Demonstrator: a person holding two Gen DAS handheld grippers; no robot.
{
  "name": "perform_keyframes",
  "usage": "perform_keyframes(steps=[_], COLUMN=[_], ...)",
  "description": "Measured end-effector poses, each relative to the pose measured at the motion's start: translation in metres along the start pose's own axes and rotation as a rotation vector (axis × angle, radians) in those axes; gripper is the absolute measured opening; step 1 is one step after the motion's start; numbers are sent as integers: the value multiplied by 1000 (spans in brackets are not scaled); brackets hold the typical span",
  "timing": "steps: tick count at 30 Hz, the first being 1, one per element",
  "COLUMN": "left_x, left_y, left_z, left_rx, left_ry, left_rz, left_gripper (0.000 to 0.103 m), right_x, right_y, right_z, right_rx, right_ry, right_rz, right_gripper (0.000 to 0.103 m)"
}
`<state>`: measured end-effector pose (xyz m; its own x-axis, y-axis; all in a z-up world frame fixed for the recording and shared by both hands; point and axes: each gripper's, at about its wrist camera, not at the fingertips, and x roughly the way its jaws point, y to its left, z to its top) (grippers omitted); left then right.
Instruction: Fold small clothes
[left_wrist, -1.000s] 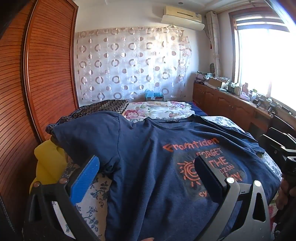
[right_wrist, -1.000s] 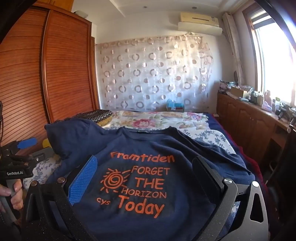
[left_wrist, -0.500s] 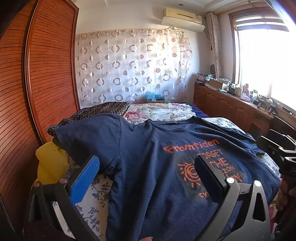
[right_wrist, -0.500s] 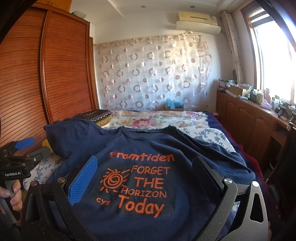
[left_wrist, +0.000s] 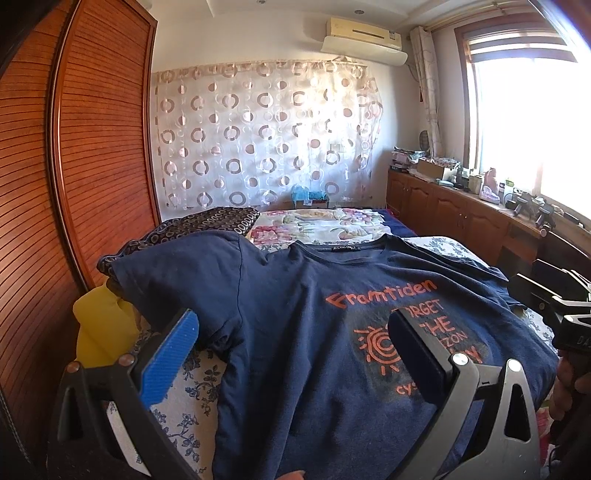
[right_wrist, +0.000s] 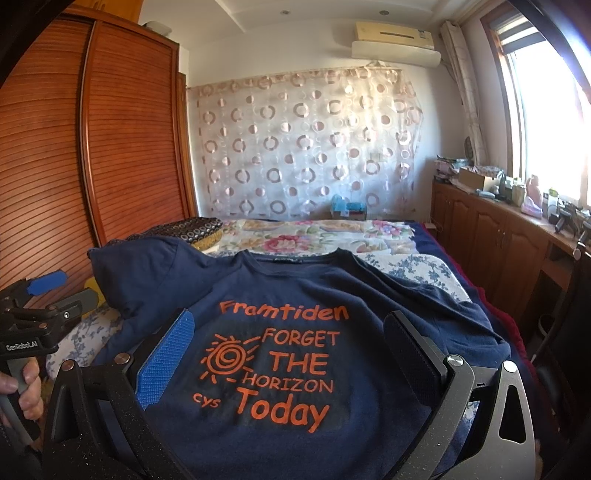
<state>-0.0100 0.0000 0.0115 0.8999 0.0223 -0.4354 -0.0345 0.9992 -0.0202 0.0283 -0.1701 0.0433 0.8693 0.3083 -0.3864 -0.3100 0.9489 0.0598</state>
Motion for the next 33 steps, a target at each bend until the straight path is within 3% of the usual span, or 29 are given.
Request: perform_keyframes(steps=[33], left_x=[-8], left_y=[-4], left_z=[6], left_rx=[12], left_ry=[-27], left_rz=[4], left_gripper=[103], right_x=[-2], right_y=[2], right_z=[2], right_rx=[3], right_ry=[1], right_rz=[2], right_gripper=[103])
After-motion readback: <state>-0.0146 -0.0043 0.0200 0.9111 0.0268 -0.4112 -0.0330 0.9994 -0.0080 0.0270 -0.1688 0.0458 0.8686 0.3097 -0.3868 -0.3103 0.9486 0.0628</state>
